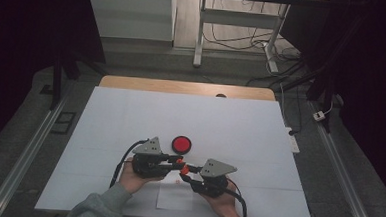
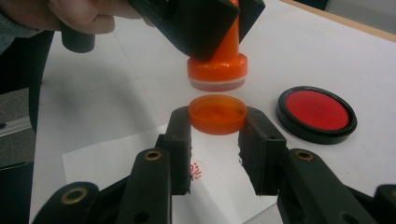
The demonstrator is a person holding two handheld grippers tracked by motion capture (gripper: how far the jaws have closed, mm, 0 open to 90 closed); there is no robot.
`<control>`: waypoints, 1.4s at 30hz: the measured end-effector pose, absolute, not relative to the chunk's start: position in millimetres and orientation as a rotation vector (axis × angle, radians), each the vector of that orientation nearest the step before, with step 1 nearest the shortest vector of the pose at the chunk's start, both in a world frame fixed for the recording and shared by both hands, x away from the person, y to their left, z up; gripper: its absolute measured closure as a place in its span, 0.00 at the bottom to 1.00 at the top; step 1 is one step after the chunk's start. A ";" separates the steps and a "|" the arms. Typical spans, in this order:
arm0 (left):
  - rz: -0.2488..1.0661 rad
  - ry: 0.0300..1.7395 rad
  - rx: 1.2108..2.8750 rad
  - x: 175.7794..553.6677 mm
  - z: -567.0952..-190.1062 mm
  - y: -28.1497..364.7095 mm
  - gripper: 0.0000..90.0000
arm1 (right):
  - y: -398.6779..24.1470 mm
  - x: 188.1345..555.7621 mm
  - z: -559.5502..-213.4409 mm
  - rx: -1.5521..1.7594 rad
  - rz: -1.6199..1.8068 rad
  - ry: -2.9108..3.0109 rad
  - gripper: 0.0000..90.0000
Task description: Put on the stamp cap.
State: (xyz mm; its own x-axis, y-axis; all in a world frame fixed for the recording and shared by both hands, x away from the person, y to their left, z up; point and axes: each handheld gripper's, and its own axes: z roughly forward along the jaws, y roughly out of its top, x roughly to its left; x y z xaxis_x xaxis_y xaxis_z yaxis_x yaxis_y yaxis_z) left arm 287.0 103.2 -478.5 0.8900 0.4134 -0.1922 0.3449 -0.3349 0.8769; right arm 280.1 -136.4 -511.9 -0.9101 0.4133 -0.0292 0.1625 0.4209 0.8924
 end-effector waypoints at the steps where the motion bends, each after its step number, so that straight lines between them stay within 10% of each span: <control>1: 0.076 0.555 1.950 286.9 -478.8 102.7 0.80 | -136.4 280.2 -511.8 0.503 1.486 2.432 0.71; 42: 0.058 0.549 1.969 287.1 -484.4 94.9 0.80 | -137.2 279.7 -511.1 0.504 1.496 2.426 0.71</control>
